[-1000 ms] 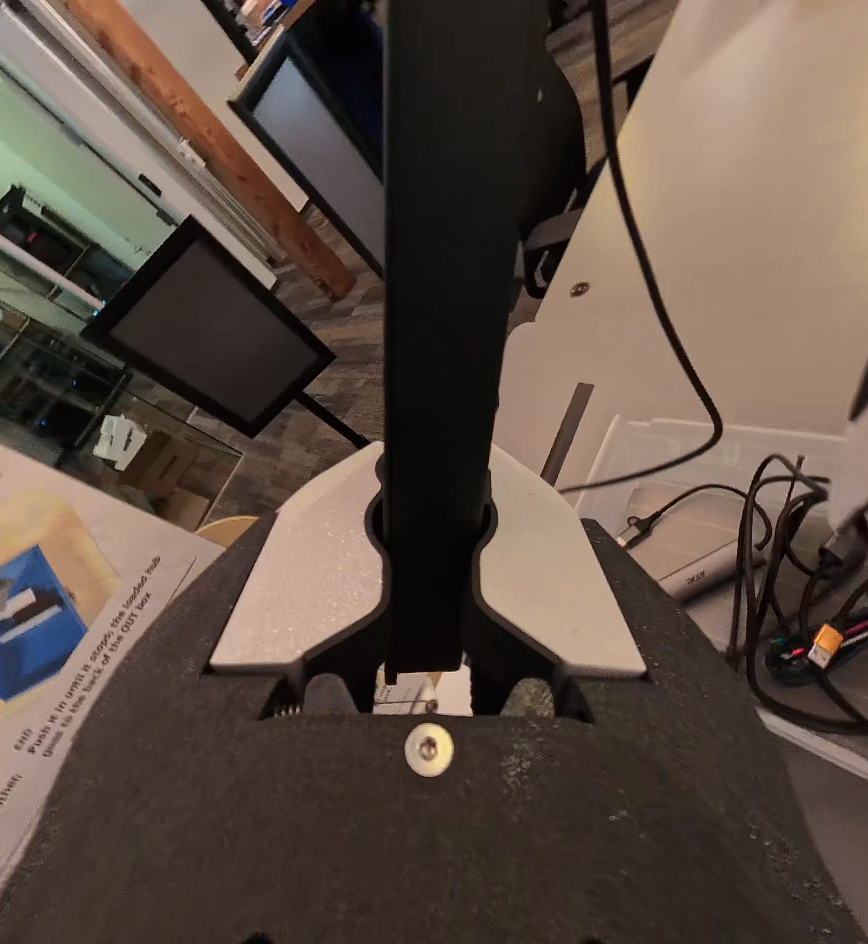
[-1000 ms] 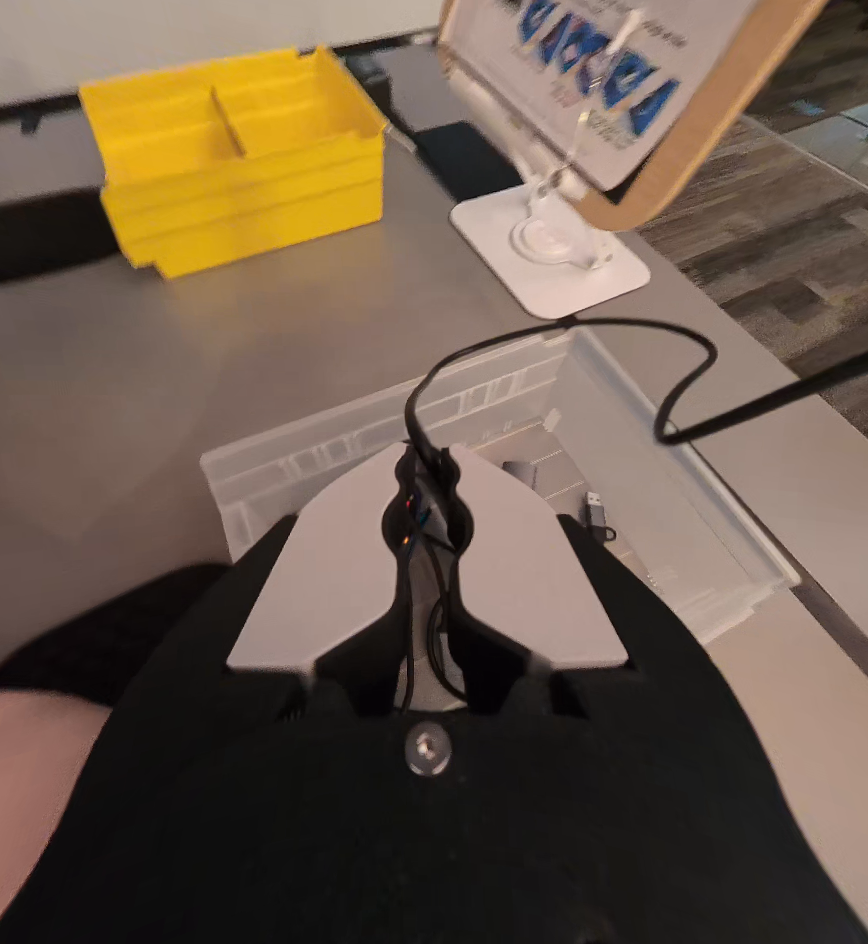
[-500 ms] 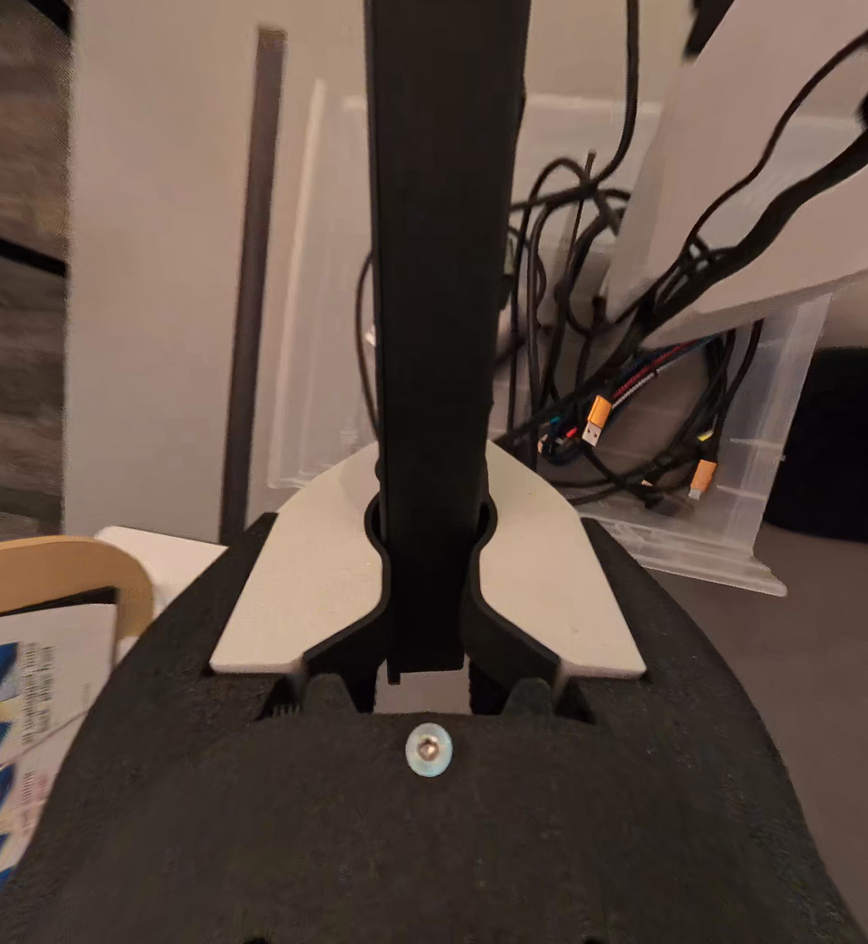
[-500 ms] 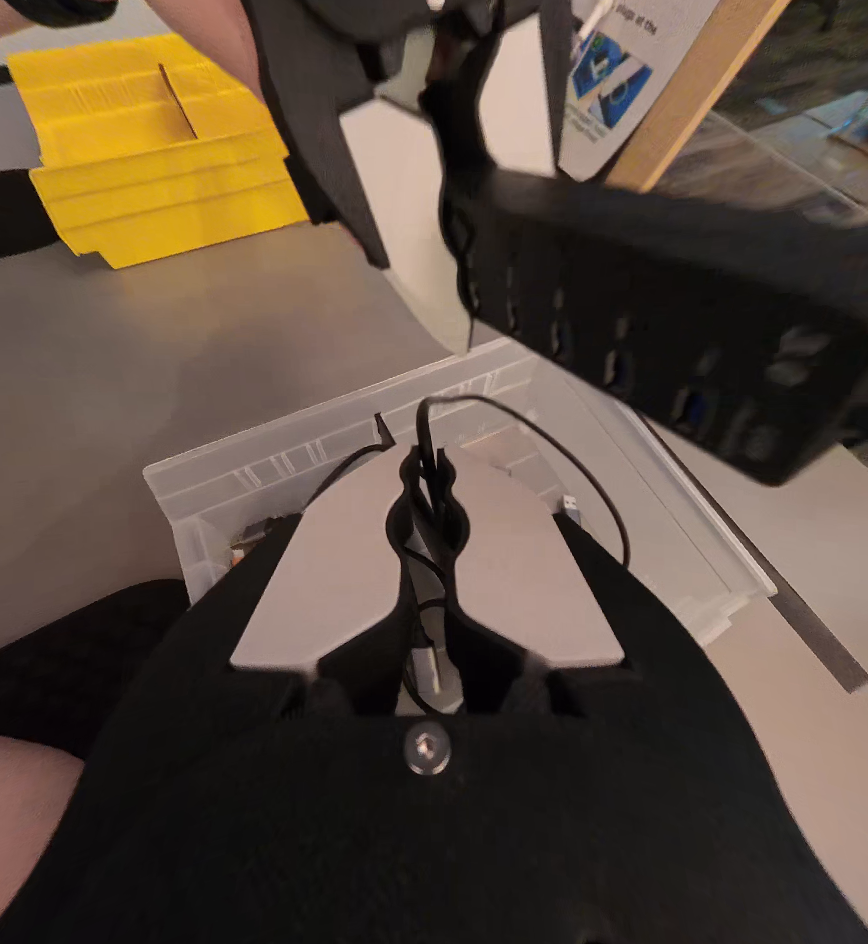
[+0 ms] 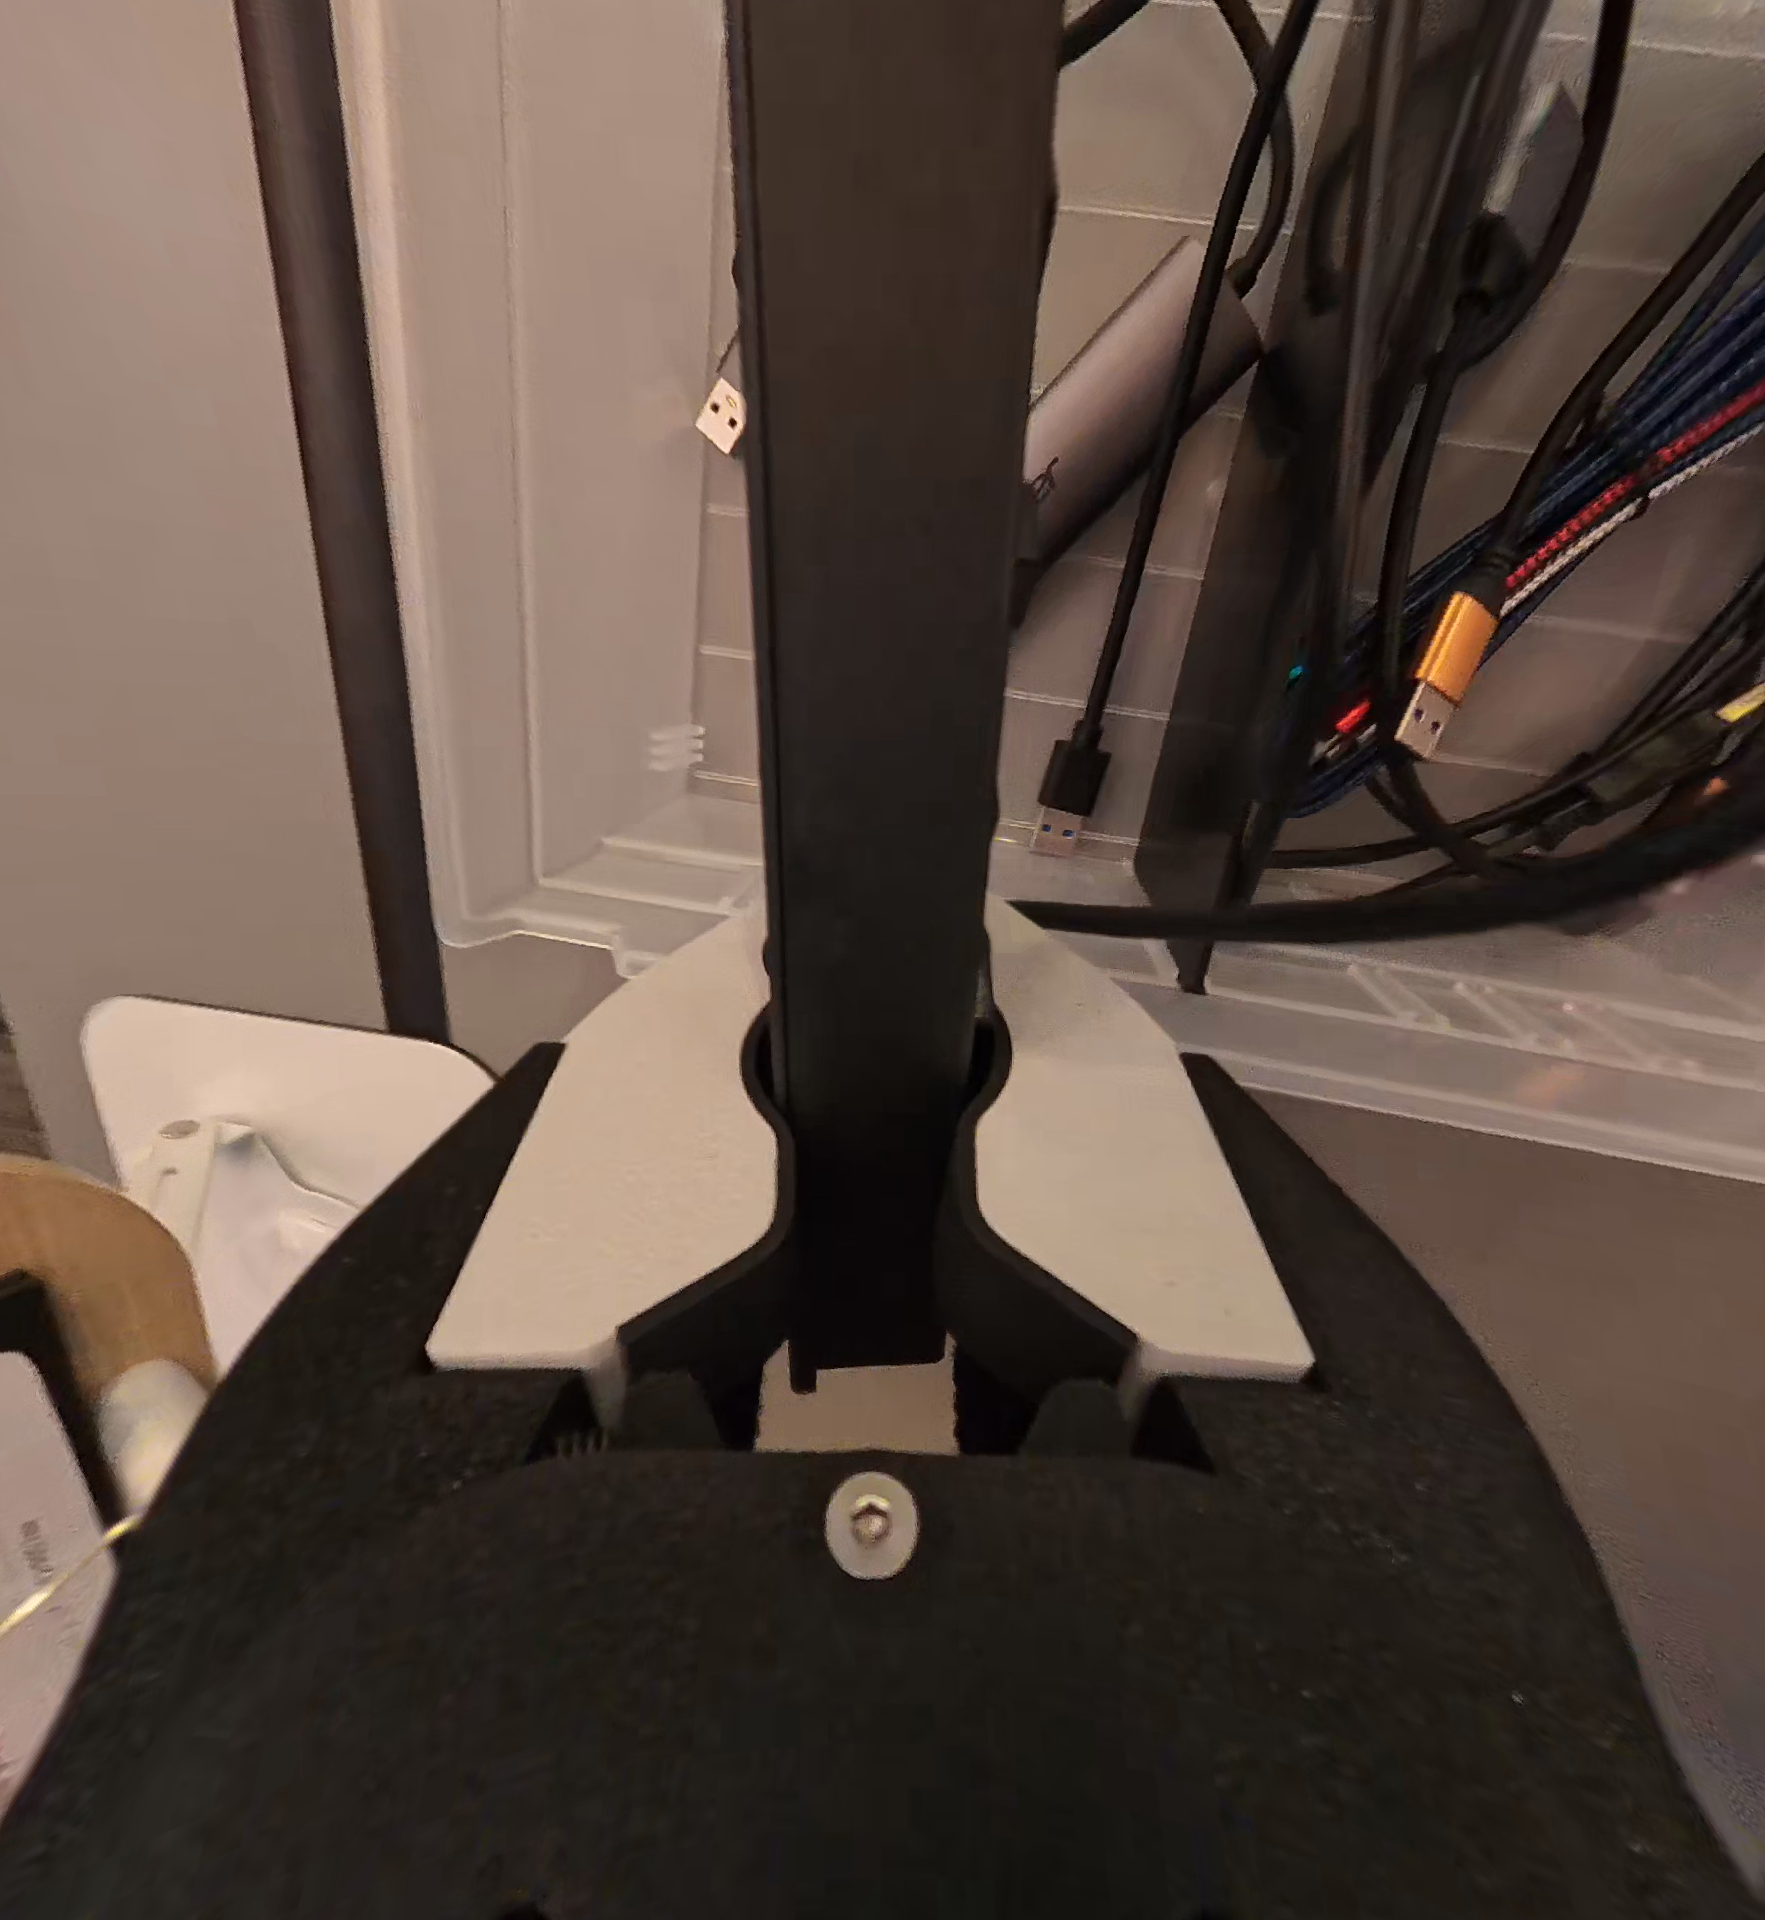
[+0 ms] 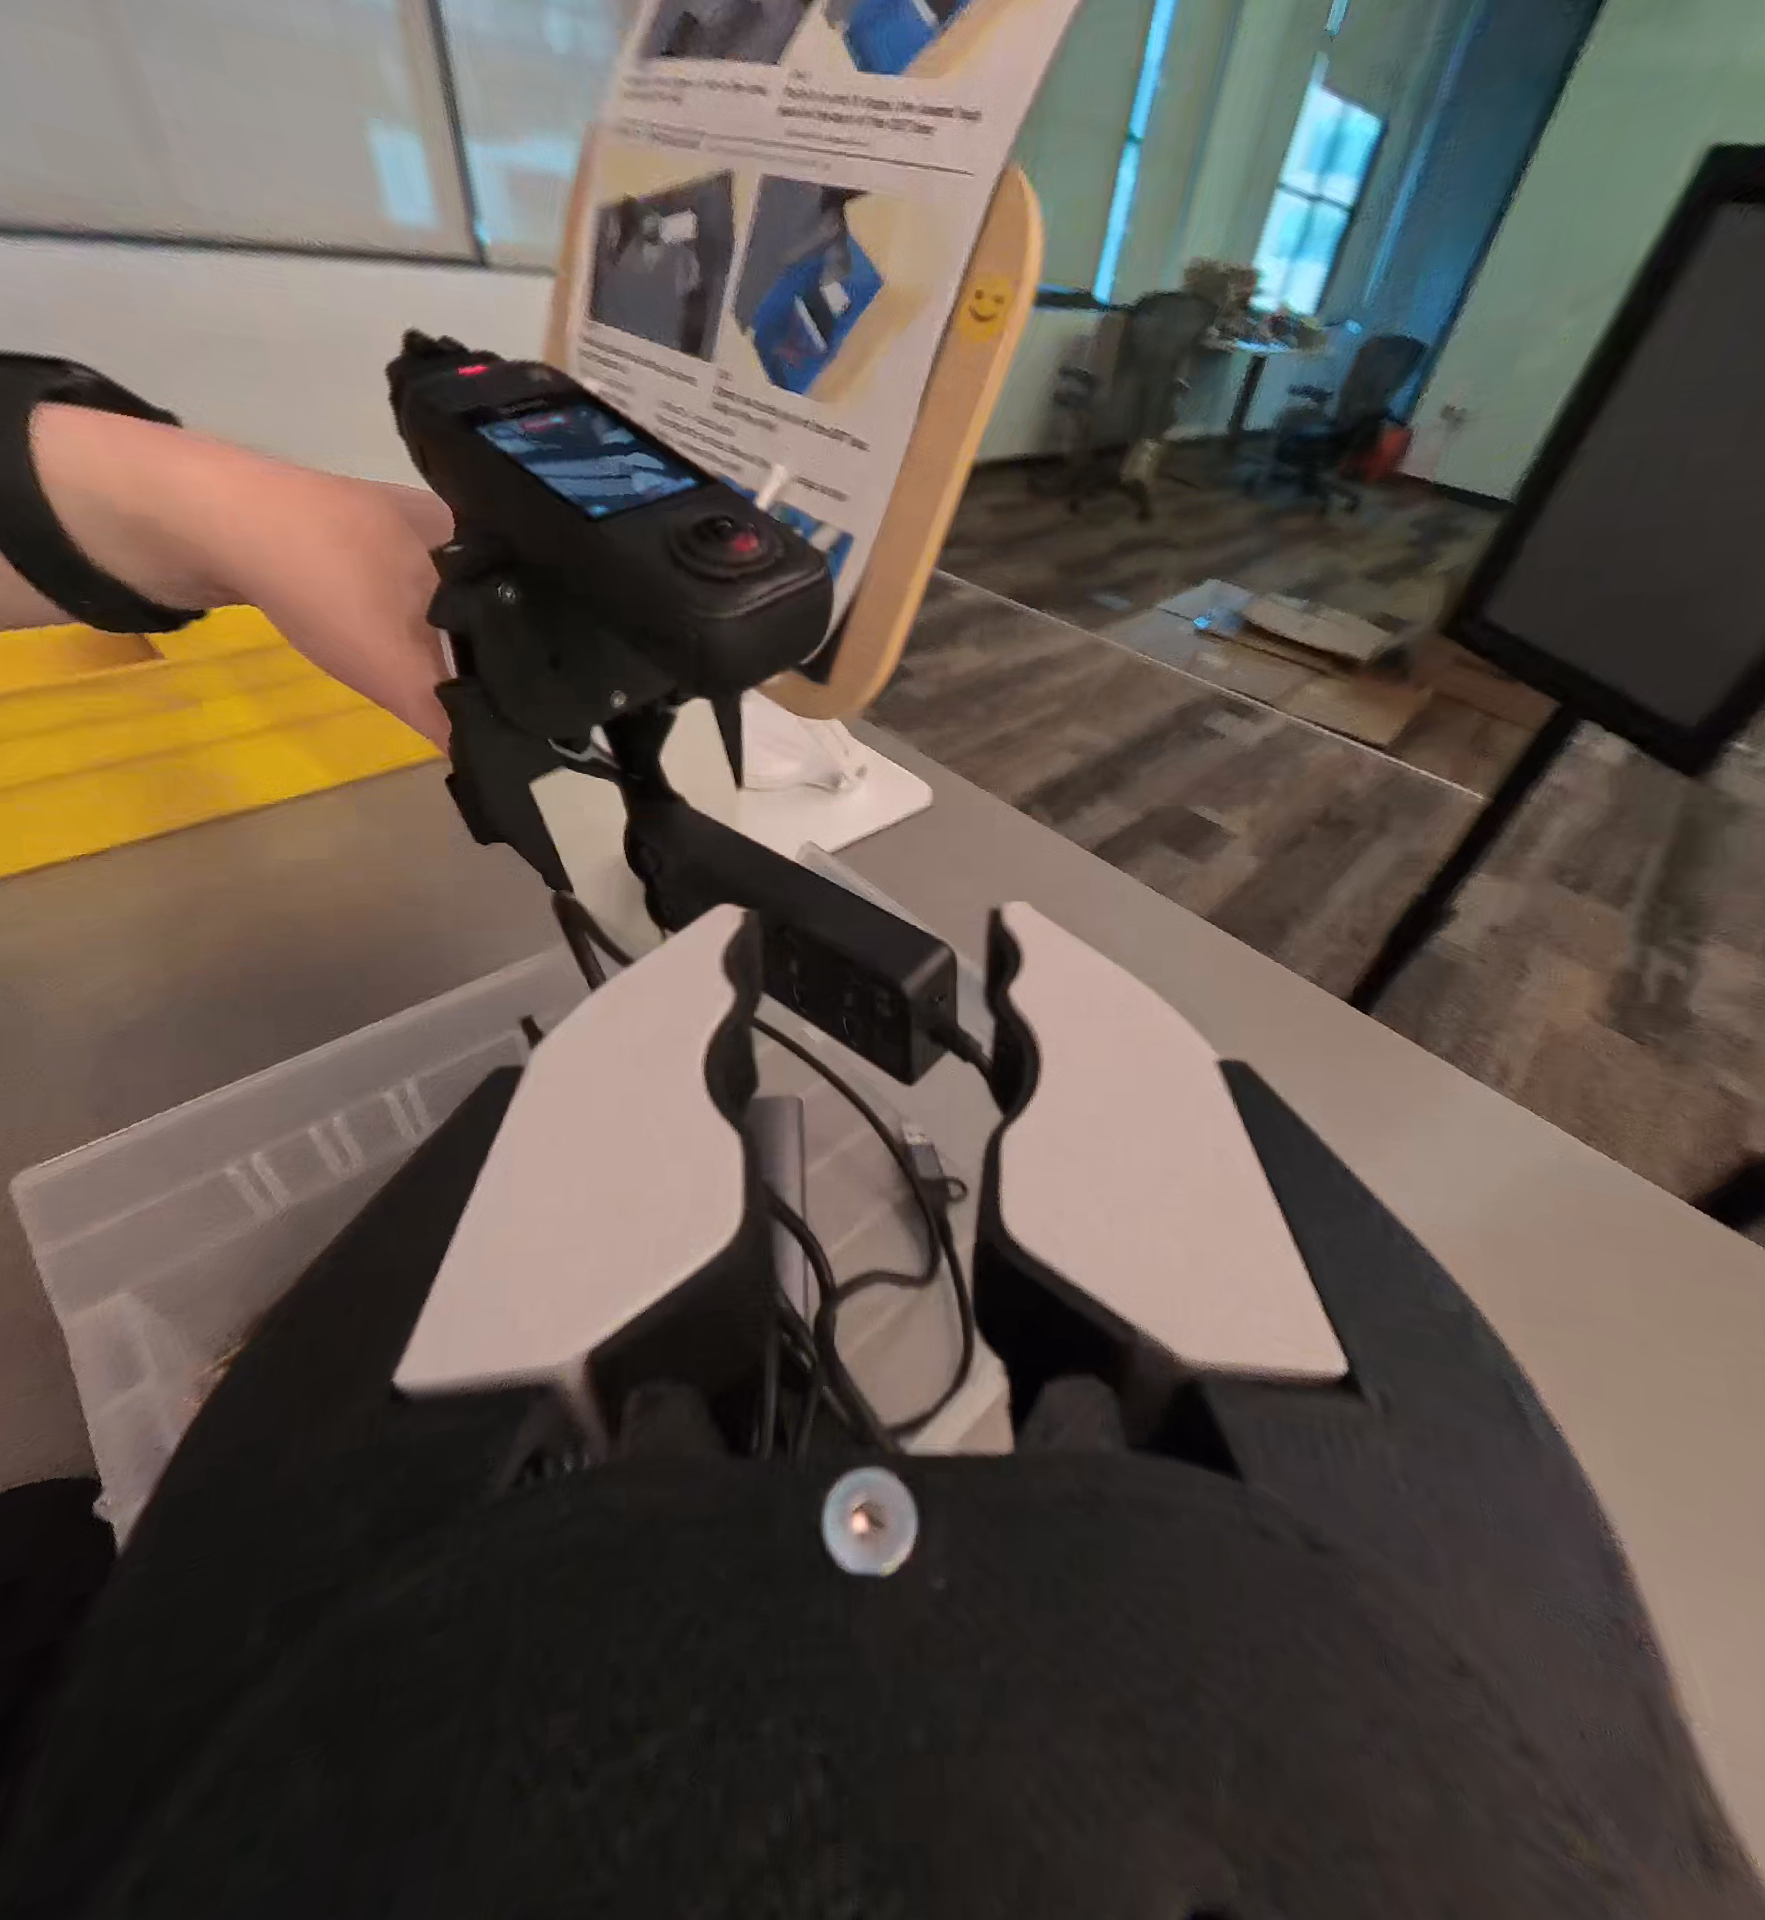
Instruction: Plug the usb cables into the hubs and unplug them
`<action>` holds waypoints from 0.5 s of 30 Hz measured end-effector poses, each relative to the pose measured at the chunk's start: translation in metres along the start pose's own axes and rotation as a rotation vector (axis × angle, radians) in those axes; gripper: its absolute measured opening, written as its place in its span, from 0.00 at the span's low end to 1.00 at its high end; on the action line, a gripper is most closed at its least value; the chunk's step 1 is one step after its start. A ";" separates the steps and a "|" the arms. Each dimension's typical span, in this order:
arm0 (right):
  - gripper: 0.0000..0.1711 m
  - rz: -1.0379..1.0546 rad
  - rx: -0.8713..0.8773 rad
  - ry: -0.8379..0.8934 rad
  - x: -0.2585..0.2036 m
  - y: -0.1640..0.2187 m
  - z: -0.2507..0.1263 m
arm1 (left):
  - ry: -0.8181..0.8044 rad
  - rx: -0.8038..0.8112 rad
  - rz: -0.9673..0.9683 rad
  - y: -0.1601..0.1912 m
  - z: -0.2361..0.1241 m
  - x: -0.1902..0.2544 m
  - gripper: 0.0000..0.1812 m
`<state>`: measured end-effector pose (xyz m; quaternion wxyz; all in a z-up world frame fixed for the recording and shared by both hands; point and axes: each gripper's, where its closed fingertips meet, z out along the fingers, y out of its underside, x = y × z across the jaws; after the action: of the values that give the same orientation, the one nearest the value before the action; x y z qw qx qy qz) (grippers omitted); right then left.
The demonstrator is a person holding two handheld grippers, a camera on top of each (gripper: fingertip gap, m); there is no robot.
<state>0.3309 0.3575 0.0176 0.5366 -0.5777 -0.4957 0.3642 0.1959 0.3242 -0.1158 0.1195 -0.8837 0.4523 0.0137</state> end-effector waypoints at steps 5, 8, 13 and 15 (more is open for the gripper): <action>0.30 0.056 -0.013 -0.146 -0.009 0.026 0.032 | -0.092 0.031 0.167 0.002 -0.008 -0.004 0.15; 0.32 -0.042 -0.184 -0.121 -0.013 0.050 0.045 | -0.122 0.041 0.249 0.000 -0.013 -0.003 0.15; 0.18 -0.188 -0.281 -0.164 -0.034 0.051 0.050 | -0.147 0.065 0.292 0.001 -0.021 -0.002 0.15; 0.17 -0.200 -0.286 -0.162 -0.036 0.049 0.049 | -0.179 0.120 0.248 -0.001 -0.029 -0.008 0.18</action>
<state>0.2848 0.3387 -0.0422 0.4410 -0.5648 -0.6388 0.2802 0.1898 0.3243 -0.0865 0.2094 -0.8077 0.5454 0.0798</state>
